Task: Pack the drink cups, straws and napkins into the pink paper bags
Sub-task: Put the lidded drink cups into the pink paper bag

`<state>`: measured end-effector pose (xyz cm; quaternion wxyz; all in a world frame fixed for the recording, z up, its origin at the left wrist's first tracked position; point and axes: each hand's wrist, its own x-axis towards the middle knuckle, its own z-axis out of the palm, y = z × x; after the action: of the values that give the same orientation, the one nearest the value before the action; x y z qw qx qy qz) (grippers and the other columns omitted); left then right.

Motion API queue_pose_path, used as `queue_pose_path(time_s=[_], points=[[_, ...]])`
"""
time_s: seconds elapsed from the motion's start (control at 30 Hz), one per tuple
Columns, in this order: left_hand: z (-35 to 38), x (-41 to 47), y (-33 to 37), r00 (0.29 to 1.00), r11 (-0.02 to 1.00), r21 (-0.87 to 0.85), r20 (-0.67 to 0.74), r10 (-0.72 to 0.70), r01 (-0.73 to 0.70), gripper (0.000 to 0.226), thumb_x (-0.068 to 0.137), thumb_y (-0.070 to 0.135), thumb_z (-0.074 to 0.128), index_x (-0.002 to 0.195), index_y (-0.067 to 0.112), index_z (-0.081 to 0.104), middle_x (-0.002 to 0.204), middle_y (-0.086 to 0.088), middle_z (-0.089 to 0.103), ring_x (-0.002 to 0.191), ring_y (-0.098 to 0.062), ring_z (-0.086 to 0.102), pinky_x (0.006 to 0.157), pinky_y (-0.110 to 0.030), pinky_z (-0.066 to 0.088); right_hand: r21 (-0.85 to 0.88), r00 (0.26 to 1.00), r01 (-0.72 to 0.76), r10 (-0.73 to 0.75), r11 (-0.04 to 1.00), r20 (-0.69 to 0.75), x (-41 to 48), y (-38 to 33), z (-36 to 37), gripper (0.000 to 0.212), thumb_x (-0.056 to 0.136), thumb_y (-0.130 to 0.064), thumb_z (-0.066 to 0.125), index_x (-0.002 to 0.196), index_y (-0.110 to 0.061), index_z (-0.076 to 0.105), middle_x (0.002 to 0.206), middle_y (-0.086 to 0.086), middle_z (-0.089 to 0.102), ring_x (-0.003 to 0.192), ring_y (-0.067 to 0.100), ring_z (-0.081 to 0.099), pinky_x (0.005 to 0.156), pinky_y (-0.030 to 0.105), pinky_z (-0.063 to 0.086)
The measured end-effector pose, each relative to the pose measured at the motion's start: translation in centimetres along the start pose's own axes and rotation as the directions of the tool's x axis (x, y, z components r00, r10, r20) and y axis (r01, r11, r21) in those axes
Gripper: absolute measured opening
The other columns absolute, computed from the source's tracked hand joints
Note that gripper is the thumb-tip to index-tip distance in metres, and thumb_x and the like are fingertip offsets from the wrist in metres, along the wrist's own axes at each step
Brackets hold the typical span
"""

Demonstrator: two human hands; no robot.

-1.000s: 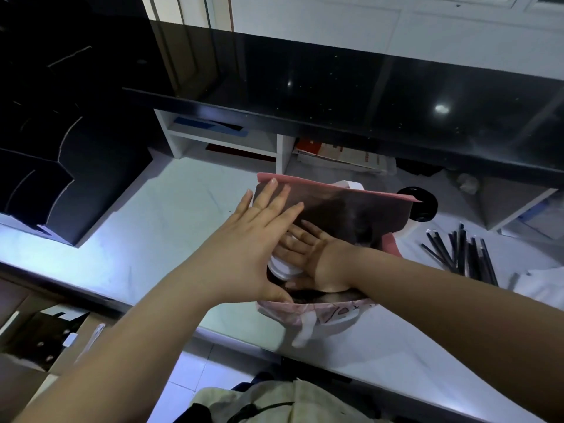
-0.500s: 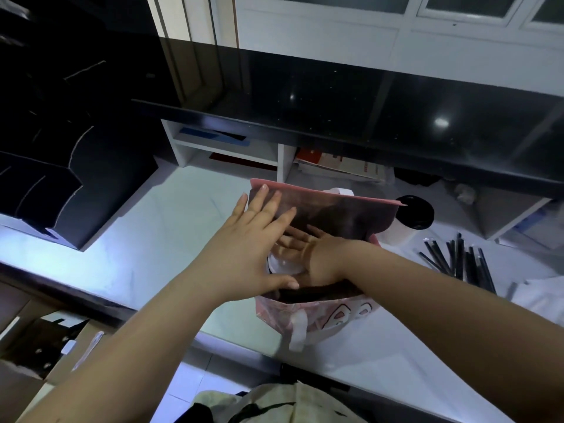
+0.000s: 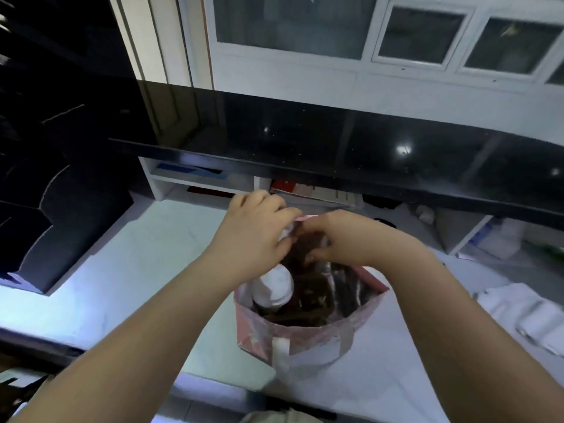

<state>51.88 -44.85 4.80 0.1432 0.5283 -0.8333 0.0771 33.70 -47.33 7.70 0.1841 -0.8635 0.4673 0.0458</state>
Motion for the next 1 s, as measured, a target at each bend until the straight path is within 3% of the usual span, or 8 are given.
queue_pose_path(time_s=[0.23,0.37,0.47,0.63,0.8,1.0], points=[[-0.8,6.7,1.8,0.979,0.977,-0.073,0.033,0.203,-0.200,0.044,0.092,0.039,0.051,0.136,0.032,0.048,0.127,0.004,0.050,0.122,-0.021,0.042,0.101,-0.041,0.033,0.144,0.957,-0.164,0.193,0.976,-0.216,-4.0,2.0,-3.2,0.030,0.090,-0.028,0.066,0.118,-0.034,0.060,0.106,-0.011,0.063,0.097,0.007,0.060,0.091,0.034,0.053],[-0.4,10.8,3.0,0.941,0.942,-0.017,0.042,0.336,-0.336,0.041,0.095,0.040,0.051,0.135,0.029,0.050,0.123,0.000,0.053,0.117,-0.023,0.047,0.094,-0.042,0.038,0.182,0.876,-0.315,0.359,0.931,-0.322,-6.2,3.7,-4.9,0.031,0.089,-0.026,0.066,0.119,-0.033,0.061,0.108,-0.012,0.063,0.097,0.009,0.060,0.088,0.029,0.051],[0.3,13.1,4.4,0.907,0.908,0.039,0.072,0.415,-0.418,0.040,0.095,0.036,0.053,0.135,0.029,0.050,0.123,-0.002,0.052,0.115,-0.025,0.047,0.089,-0.041,0.038,0.185,0.822,-0.383,0.425,0.905,-0.378,-7.1,5.2,-5.2,0.031,0.089,-0.024,0.066,0.119,-0.030,0.063,0.105,-0.013,0.063,0.094,0.007,0.058,0.081,0.022,0.045],[1.7,16.3,6.8,0.843,0.849,0.021,0.127,0.522,-0.529,0.044,0.093,0.038,0.052,0.136,0.029,0.049,0.124,-0.003,0.051,0.112,-0.027,0.049,0.084,-0.039,0.038,0.218,0.731,-0.468,0.514,0.857,-0.449,-7.6,8.1,-4.5,0.031,0.087,-0.017,0.066,0.117,-0.027,0.067,0.110,-0.009,0.068,0.090,0.006,0.056,0.081,0.023,0.045],[4.0,19.4,8.4,0.733,0.756,0.041,0.283,0.619,-0.654,0.054,0.091,0.051,0.053,0.139,0.026,0.045,0.120,-0.004,0.051,0.104,-0.026,0.054,0.077,-0.038,0.040,0.195,0.701,-0.541,0.567,0.818,-0.432,-6.8,10.7,-3.5,0.031,0.085,-0.019,0.066,0.115,-0.029,0.067,0.106,-0.011,0.064,0.093,0.014,0.059,0.079,0.031,0.049],[7.6,21.9,8.3,0.682,0.713,0.064,0.362,0.636,-0.698,0.052,0.092,0.046,0.054,0.139,0.025,0.045,0.129,-0.004,0.050,0.111,-0.025,0.051,0.077,-0.036,0.039,0.216,0.709,-0.579,0.616,0.787,-0.344,-4.7,13.6,-1.7,0.038,0.082,-0.022,0.068,0.119,-0.029,0.064,0.116,-0.002,0.065,0.102,0.022,0.060,0.089,0.042,0.052]])
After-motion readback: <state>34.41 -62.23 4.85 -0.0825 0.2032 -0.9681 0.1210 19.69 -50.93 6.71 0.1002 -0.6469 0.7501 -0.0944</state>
